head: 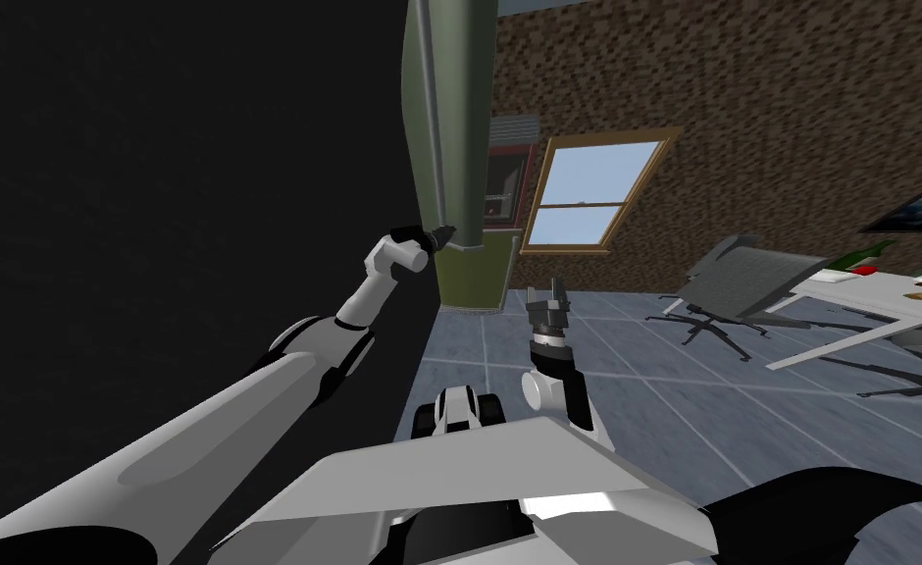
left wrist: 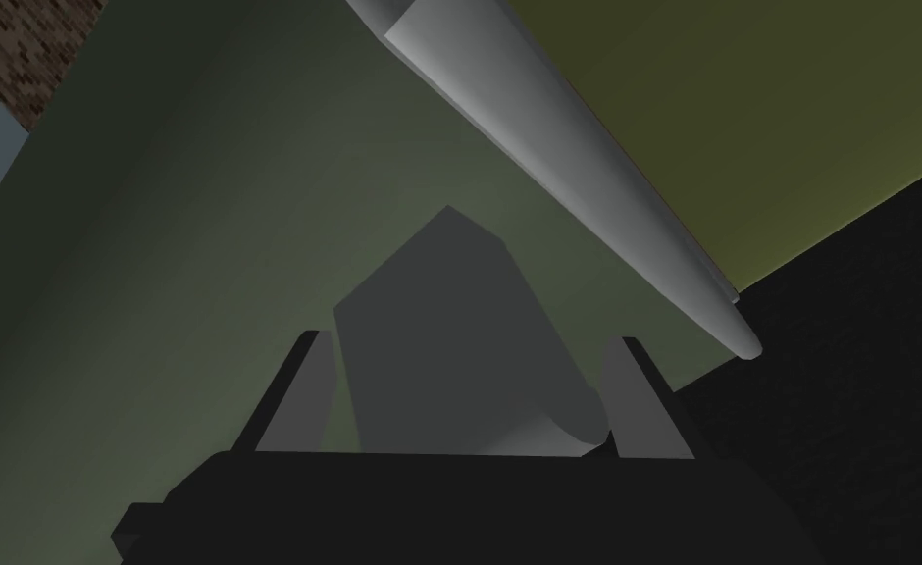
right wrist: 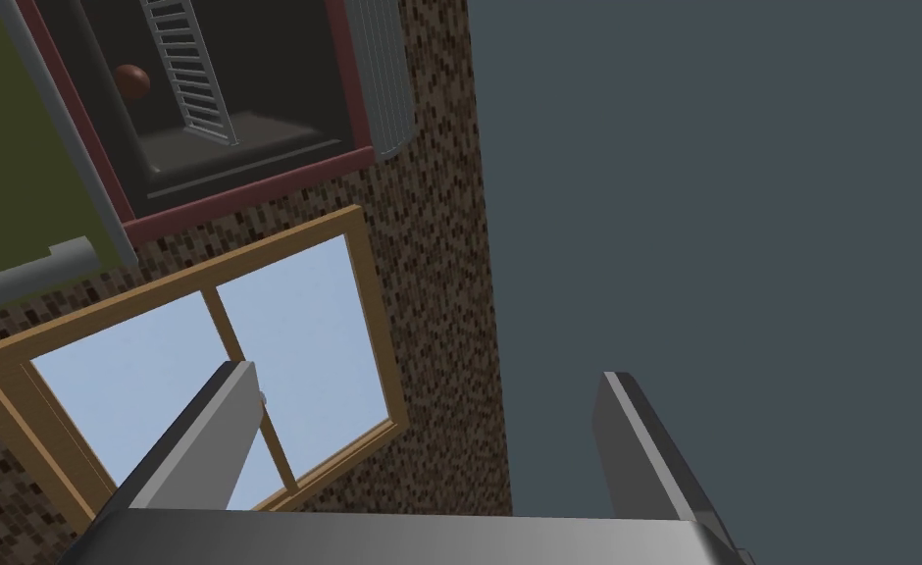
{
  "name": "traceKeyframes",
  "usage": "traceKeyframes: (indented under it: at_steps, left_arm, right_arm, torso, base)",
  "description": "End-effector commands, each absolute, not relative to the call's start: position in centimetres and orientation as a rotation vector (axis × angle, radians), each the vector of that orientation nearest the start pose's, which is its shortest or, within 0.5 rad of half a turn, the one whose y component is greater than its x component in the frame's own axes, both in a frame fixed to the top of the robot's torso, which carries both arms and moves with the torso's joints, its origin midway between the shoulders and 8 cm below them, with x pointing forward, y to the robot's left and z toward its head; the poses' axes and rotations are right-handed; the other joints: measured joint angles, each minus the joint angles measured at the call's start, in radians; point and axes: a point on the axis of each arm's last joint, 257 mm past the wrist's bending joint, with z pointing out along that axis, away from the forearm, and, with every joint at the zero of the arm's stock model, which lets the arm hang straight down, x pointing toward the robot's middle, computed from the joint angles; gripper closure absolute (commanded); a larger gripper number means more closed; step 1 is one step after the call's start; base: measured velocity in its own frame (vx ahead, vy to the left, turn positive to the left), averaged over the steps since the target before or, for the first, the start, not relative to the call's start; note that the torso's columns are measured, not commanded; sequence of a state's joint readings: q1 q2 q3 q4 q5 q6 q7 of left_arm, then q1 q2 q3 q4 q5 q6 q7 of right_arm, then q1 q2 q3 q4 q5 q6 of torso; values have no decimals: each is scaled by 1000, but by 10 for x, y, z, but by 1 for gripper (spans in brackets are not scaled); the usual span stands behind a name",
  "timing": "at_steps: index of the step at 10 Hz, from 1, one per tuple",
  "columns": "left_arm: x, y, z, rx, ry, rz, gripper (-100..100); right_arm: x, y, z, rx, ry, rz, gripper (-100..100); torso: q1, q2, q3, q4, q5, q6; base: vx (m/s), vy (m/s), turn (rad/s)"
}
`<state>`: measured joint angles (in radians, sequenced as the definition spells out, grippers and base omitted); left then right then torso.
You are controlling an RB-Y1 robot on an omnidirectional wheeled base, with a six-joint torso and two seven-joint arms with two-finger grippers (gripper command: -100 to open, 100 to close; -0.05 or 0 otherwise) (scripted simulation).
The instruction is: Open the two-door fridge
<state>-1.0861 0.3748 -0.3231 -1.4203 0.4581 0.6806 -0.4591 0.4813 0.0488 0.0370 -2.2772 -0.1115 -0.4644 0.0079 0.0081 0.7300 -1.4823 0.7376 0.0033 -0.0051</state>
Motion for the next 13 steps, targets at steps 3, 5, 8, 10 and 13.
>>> traceKeyframes:
  at_steps: [3, 5, 8, 10, 13]
  left_arm:
    - [639, -26, 138, -195, 1660, -1060, -100]
    - [635, -27, 149, -189, 1662, -1063, -100]
    - [626, -29, 171, -178, 1666, -1068, -100]
    - [625, -30, 157, -177, 1700, -1059, -100]
    - [625, -31, 154, -174, 1707, -1054, 0]
  right_arm:
    - [351, -284, 22, 781, 517, 1404, 0]
    - [351, -283, 22, 781, 517, 1404, 0]
    - [351, -283, 22, 781, 517, 1404, 0]
    - [351, -283, 22, 781, 517, 1404, 0]
    - [351, -283, 22, 781, 517, 1404, 0]
  torso:
    - [-3, -2, -2, -1, 0, -1]
    - [-18, -1, 0, -1, -5, 3]
    - [-7, 4, 2, 4, -2, 5]
    - [-4, 7, 2, 9, -1, 3]
    - [-6, 8, 6, 1, -2, 4]
  base:
    - [4, 211, -24]
    - [29, -58, 41]
    - [17, -43, 23]
    - [8, -13, 6]
    - [0, 0, 0]
